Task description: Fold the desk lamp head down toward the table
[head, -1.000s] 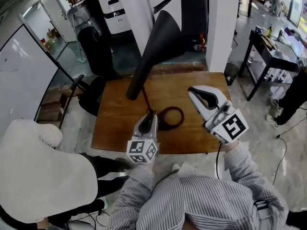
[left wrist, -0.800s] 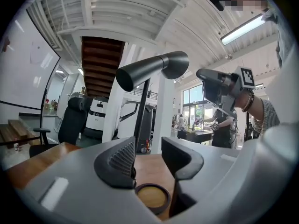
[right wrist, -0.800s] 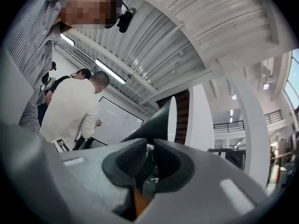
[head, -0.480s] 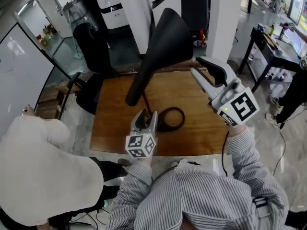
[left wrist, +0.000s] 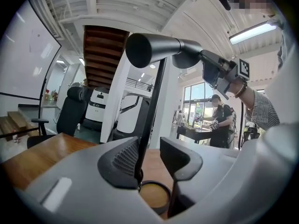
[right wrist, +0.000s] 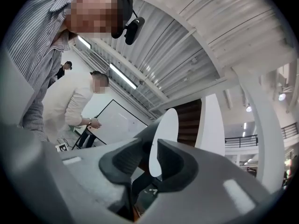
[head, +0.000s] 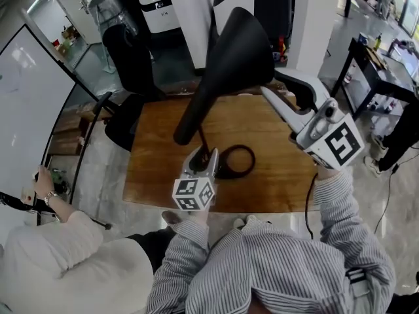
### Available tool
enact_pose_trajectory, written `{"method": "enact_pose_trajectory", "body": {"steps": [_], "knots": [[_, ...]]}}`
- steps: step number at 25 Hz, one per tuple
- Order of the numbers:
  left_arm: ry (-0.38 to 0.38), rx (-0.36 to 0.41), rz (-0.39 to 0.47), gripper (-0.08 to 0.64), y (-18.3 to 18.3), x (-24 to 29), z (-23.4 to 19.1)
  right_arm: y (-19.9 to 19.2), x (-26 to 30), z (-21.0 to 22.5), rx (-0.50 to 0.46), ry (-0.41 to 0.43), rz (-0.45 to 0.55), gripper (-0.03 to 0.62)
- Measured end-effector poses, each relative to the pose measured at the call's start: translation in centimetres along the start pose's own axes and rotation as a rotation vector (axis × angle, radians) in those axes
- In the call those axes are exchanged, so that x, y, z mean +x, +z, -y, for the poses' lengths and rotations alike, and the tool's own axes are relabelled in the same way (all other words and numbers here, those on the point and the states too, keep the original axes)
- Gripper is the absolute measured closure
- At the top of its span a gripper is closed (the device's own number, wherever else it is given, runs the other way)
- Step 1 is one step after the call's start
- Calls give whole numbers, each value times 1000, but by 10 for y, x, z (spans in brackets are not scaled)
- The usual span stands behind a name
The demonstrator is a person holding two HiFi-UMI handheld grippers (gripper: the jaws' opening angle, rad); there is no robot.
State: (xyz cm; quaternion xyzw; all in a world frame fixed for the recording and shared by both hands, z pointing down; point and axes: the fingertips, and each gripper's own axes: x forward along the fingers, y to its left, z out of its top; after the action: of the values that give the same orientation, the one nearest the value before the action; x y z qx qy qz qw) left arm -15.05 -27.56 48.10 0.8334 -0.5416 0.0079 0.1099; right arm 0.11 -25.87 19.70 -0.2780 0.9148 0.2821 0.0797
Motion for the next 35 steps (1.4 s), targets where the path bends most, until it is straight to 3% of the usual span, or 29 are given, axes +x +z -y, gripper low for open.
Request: {"method": "enact_pose_trajectory", "body": {"steps": [5, 13, 28, 35], "knots": [[20, 8, -1, 509, -1, -1, -9, -7, -1, -2, 23, 8, -21, 523], [21, 33, 8, 509, -2, -2, -8, -1, -1, -1, 78, 57, 46, 545], [38, 4, 23, 508, 0, -3, -7, -41, -31, 1, 344, -80, 107, 554], [43, -1, 18, 508, 0, -3, -7, -70, -44, -8, 428, -107, 67, 557]]}}
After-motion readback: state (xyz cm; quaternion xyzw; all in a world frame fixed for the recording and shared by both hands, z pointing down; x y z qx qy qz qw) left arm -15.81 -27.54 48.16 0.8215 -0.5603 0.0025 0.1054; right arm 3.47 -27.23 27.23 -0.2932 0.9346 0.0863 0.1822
